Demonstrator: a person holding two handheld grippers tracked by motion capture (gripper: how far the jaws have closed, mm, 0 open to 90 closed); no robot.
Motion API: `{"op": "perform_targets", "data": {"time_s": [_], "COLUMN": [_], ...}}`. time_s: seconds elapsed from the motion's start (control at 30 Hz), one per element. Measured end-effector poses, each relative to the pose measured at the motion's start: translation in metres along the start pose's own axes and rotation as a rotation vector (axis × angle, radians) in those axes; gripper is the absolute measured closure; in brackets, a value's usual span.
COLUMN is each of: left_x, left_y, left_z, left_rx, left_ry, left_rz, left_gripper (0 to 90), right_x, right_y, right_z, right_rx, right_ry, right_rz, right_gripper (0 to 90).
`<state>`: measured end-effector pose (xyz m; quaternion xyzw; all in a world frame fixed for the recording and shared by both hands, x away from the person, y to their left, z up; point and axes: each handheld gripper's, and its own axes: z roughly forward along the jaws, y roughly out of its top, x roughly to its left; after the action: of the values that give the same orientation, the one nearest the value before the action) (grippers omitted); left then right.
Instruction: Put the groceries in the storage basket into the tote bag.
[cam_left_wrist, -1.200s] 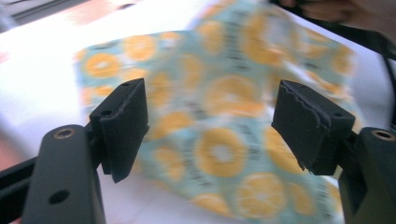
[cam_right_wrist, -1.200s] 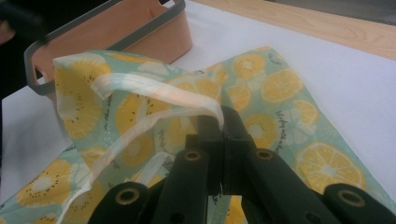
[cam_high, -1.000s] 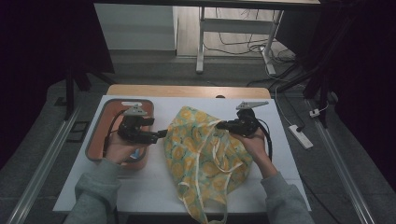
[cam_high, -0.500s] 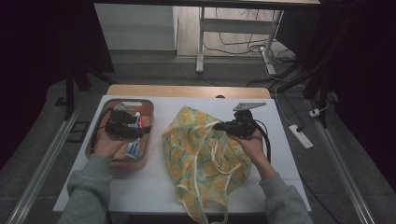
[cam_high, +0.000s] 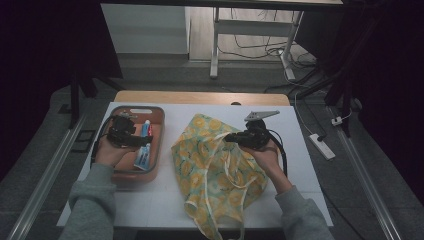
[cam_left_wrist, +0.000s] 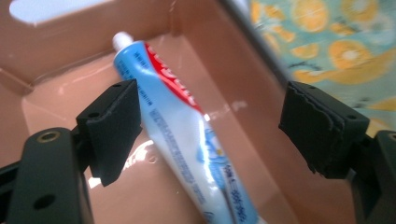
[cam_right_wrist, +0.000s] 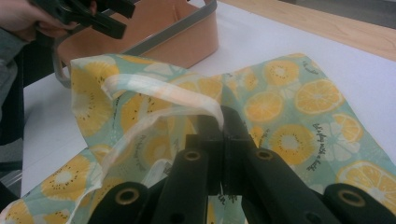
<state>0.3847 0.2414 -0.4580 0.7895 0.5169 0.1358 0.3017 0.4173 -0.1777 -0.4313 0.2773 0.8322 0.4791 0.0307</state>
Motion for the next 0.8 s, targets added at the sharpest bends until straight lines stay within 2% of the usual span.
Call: {"op": "perform_targets", "data": {"time_s": [0.07, 0.2, 0.27, 0.3, 0.37, 0.4, 0.47, 0.5, 0.6, 0.7, 0.8], "left_x": [0.001, 0.005, 0.007, 0.01, 0.01, 0.011, 0.012, 0.012, 0.011, 0.011, 0.013], "left_y": [0.0, 0.004, 0.006, 0.006, 0.006, 0.007, 0.007, 0.007, 0.007, 0.006, 0.005], "left_z": [0.003, 0.019, 0.028, 0.039, 0.043, 0.05, 0.052, 0.055, 0.063, 0.066, 0.067], "left_rx": [0.006, 0.056, 0.084, 0.122, 0.139, 0.168, 0.176, 0.187, 0.231, 0.266, 0.272], "left_ry": [0.003, 0.017, 0.031, 0.048, 0.055, 0.073, 0.067, 0.06, 0.056, 0.1, 0.094], "left_rz": [-0.005, -0.033, -0.049, -0.062, -0.065, -0.069, -0.073, -0.082, -0.074, -0.085, -0.099], "left_gripper": [20.4, 20.4, 19.8, 19.8, 20.2, 20.2, 20.2, 20.0, 22.7, 27.1, 32.8], "right_x": [-0.001, -0.001, 0.0, 0.0, 0.0, 0.0, -0.001, -0.002, -0.003, -0.002, -0.002], "right_y": [-0.001, -0.001, -0.001, -0.001, -0.002, -0.002, -0.002, -0.002, -0.004, -0.004, -0.004], "right_z": [0.001, 0.002, 0.003, 0.003, 0.003, 0.002, 0.003, 0.003, 0.003, 0.003, 0.001], "right_rx": [0.005, 0.012, 0.013, 0.013, 0.01, 0.011, 0.011, 0.012, 0.02, 0.024, 0.022], "right_ry": [-0.002, -0.002, 0.0, 0.0, 0.006, 0.004, 0.005, 0.003, -0.004, -0.011, -0.012], "right_rz": [0.001, 0.001, -0.003, -0.004, -0.004, -0.004, 0.0, 0.001, 0.009, 0.005, 0.002], "right_gripper": [88.4, 88.4, 88.4, 88.4, 88.4, 88.4, 88.4, 88.4, 88.4, 88.4, 88.4]}}
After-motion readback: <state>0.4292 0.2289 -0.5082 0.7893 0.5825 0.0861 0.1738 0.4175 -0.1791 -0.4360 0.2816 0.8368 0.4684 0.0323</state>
